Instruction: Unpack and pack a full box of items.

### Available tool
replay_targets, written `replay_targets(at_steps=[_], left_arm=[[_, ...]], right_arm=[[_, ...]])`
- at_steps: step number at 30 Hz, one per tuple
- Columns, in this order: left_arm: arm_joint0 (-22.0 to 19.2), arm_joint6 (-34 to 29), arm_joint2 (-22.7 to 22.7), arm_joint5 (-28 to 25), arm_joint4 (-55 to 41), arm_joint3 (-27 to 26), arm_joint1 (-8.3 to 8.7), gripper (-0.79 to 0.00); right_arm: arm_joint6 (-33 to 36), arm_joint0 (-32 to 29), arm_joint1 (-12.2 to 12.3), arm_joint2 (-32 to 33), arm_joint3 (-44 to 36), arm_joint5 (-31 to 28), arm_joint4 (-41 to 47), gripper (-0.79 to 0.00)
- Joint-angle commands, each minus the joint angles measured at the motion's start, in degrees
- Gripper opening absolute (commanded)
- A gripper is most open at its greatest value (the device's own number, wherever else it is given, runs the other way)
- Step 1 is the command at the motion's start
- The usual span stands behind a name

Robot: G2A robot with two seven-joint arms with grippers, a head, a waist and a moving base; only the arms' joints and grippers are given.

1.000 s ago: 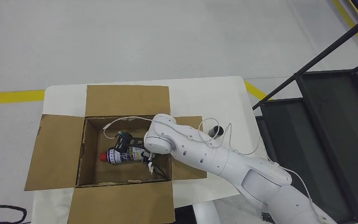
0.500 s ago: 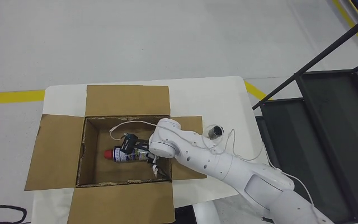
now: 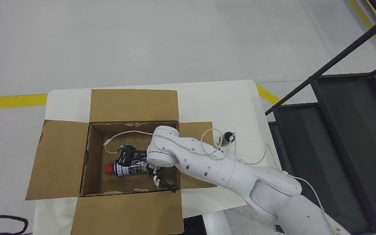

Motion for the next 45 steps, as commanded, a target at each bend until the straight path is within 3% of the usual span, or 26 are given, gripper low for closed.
replay_targets(at_steps=[1, 11, 15, 18, 22, 24, 34, 45], left_arm=[[0.0, 0.0, 0.0, 0.0, 0.0, 0.0, 0.00, 0.000], [0.0, 0.0, 0.0, 0.0, 0.0, 0.0, 0.00, 0.000], [0.0, 0.0, 0.0, 0.0, 0.0, 0.0, 0.00, 0.000], [0.0, 0.0, 0.0, 0.0, 0.0, 0.0, 0.00, 0.000], [0.0, 0.0, 0.0, 0.0, 0.0, 0.0, 0.00, 0.000], [0.0, 0.0, 0.0, 0.0, 0.0, 0.0, 0.00, 0.000], [0.0, 0.0, 0.0, 0.0, 0.0, 0.0, 0.00, 0.000], [0.0, 0.0, 0.0, 0.0, 0.0, 0.0, 0.00, 0.000]], right_arm=[[-0.2, 0.5, -0.6, -0.6, 0.8, -0.4, 0.3, -0.148], [-2.2, 2.7, -3.9, -3.5, 5.6, -1.8, 1.6, -0.151], [-2.7, 3.4, -5.1, -4.2, 7.5, -2.2, 2.1, -0.219], [-3.1, 3.7, -5.8, -4.4, 8.9, -2.7, 2.7, -0.354], [-3.5, 4.0, -6.5, -4.4, 10.6, -3.3, 3.2, -0.606], [-3.6, 4.1, -6.7, -4.3, 11.0, -3.7, 3.6, -0.785], [-8.0, 3.3, -5.8, -1.6, 10.6, -6.9, 3.0, -0.785], [-16.9, -3.6, -0.6, 6.9, 3.9, -11.2, 0.0, -0.785]])
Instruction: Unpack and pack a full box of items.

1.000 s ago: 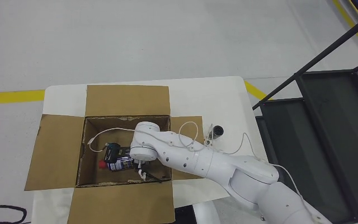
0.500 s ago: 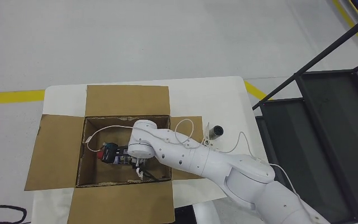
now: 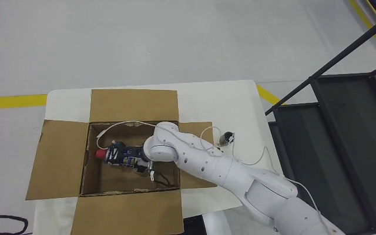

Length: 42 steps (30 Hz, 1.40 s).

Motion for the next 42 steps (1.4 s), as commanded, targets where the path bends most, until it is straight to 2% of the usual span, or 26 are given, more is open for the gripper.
replay_targets(at_steps=[1, 7, 19, 27, 32, 42], left_arm=[[0.0, 0.0, 0.0, 0.0, 0.0, 0.0, 0.00, 0.000], [0.0, 0.0, 0.0, 0.0, 0.0, 0.0, 0.00, 0.000], [0.0, 0.0, 0.0, 0.0, 0.0, 0.0, 0.00, 0.000], [0.0, 0.0, 0.0, 0.0, 0.0, 0.0, 0.00, 0.000], [0.0, 0.0, 0.0, 0.0, 0.0, 0.0, 0.00, 0.000], [0.0, 0.0, 0.0, 0.0, 0.0, 0.0, 0.00, 0.000]], right_arm=[[-1.3, -1.7, 1.2, 2.0, -1.9, -0.5, -0.9, -0.785], [-7.8, -8.6, 4.7, 9.1, -9.3, -3.8, -2.8, -0.785], [-24.4, -21.7, 9.9, 21.9, -22.6, -16.4, -3.9, -0.785], [-36.9, -26.5, 11.6, 26.7, -27.2, -25.1, -3.4, -0.785], [-45.3, -27.9, 12.2, 28.3, -27.4, -30.4, -4.5, -0.785], [-53.4, -30.0, 13.3, 31.5, -27.5, -32.3, -9.5, -0.785]])
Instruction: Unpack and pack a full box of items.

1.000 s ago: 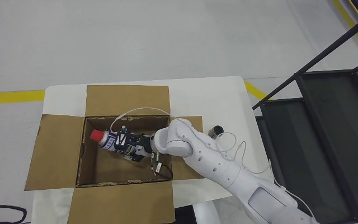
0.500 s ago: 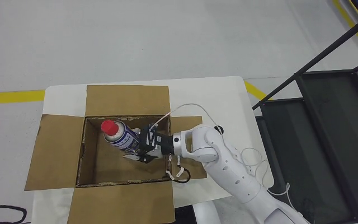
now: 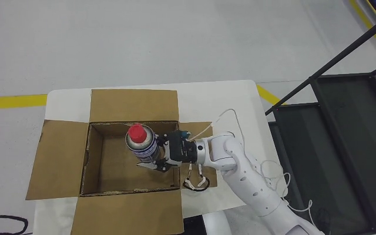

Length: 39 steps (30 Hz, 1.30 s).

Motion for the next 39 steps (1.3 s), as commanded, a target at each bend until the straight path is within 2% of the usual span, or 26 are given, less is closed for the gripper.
replay_targets(at_steps=[1, 8, 24, 32, 38, 39], left_arm=[[0.0, 0.0, 0.0, 0.0, 0.0, 0.0, 0.00, 0.000], [0.0, 0.0, 0.0, 0.0, 0.0, 0.0, 0.00, 0.000], [0.0, 0.0, 0.0, 0.0, 0.0, 0.0, 0.00, 0.000], [0.0, 0.0, 0.0, 0.0, 0.0, 0.0, 0.00, 0.000], [0.0, 0.0, 0.0, 0.0, 0.0, 0.0, 0.00, 0.000], [0.0, 0.0, 0.0, 0.0, 0.0, 0.0, 0.00, 0.000]], right_arm=[[-1.2, -0.6, 0.3, 1.0, -0.3, -0.3, -0.5, -0.785], [-7.9, -4.1, 1.5, 6.0, -0.7, -2.0, -4.3, -0.785], [-31.5, -16.4, 4.5, 19.9, 1.2, -2.1, -13.1, -0.785], [-41.2, -19.1, 5.1, 22.7, 5.4, 0.6, -15.7, -0.785], [-45.6, -20.3, 5.4, 24.1, 8.6, 4.3, -16.0, -0.785], [-44.5, -20.4, 5.5, 24.4, 9.3, 5.3, -16.8, -0.785]])
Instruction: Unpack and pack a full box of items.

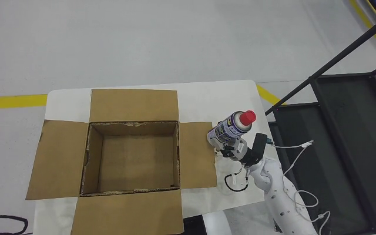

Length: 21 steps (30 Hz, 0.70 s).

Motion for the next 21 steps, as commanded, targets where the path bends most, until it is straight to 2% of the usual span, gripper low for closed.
replay_targets(at_steps=[1, 12, 17, 21], left_arm=[[0.0, 0.0, 0.0, 0.0, 0.0, 0.0, 0.00, 0.000], [0.0, 0.0, 0.0, 0.0, 0.0, 0.0, 0.00, 0.000], [0.0, 0.0, 0.0, 0.0, 0.0, 0.0, 0.00, 0.000], [0.0, 0.0, 0.0, 0.0, 0.0, 0.0, 0.00, 0.000]], right_arm=[[2.3, -0.1, 0.2, 0.4, 0.8, 1.9, -1.5, -0.785], [2.7, -1.6, 0.2, 1.0, 2.4, 11.1, 0.6, -0.785], [1.9, -2.0, 0.4, 1.9, 3.2, 13.0, 1.9, -0.785], [4.4, -1.2, 0.2, 0.9, 3.6, 16.3, 2.4, -0.785]])
